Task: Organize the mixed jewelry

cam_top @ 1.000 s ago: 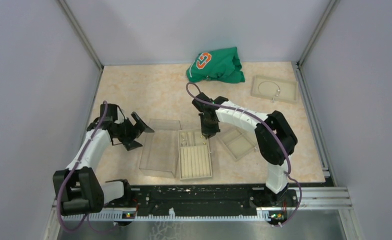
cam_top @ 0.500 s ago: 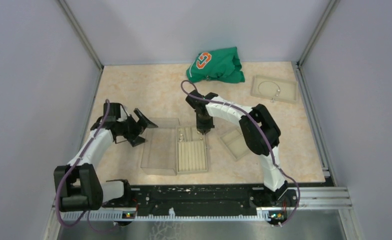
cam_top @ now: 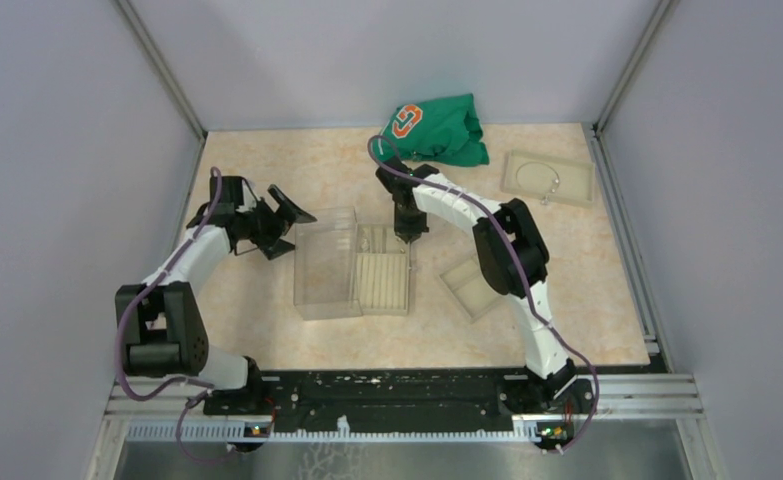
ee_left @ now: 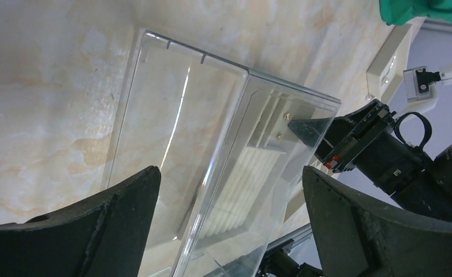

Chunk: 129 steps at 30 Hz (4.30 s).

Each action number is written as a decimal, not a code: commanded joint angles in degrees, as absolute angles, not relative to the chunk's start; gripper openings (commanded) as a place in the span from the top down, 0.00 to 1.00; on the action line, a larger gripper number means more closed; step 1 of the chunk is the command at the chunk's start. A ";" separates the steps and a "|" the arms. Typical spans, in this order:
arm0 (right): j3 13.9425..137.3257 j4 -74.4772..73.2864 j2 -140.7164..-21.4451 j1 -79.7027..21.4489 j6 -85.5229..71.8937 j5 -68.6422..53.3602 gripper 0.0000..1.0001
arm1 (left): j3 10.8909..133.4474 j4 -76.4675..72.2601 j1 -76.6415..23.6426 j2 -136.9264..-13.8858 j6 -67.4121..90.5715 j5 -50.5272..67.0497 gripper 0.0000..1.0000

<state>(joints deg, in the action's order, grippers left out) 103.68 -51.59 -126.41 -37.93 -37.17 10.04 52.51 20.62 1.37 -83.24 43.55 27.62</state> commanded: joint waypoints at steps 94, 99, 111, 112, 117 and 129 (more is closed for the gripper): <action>98.34 -31.28 -123.30 -33.97 -42.33 -21.28 1.00 | 62.74 24.19 -6.86 -94.86 35.29 31.92 0.01; 94.64 -33.87 -119.18 -32.13 -39.33 -15.57 1.00 | 63.41 25.78 -6.77 -94.08 34.15 30.92 0.01; 85.68 -41.95 -100.53 -18.75 -31.40 2.99 0.58 | 75.51 32.35 -6.69 -91.50 25.87 22.29 0.02; 84.54 -42.64 -99.01 -16.76 -30.85 3.38 0.53 | 77.64 33.47 -7.18 -91.64 24.84 22.02 0.02; 75.18 -44.75 -89.57 -4.93 -31.90 3.11 0.40 | 87.35 39.46 -14.22 -93.37 20.08 14.22 0.02; 52.67 -40.90 -78.65 6.50 -34.21 -5.64 0.42 | 92.60 39.43 -23.03 -95.85 21.00 12.48 0.02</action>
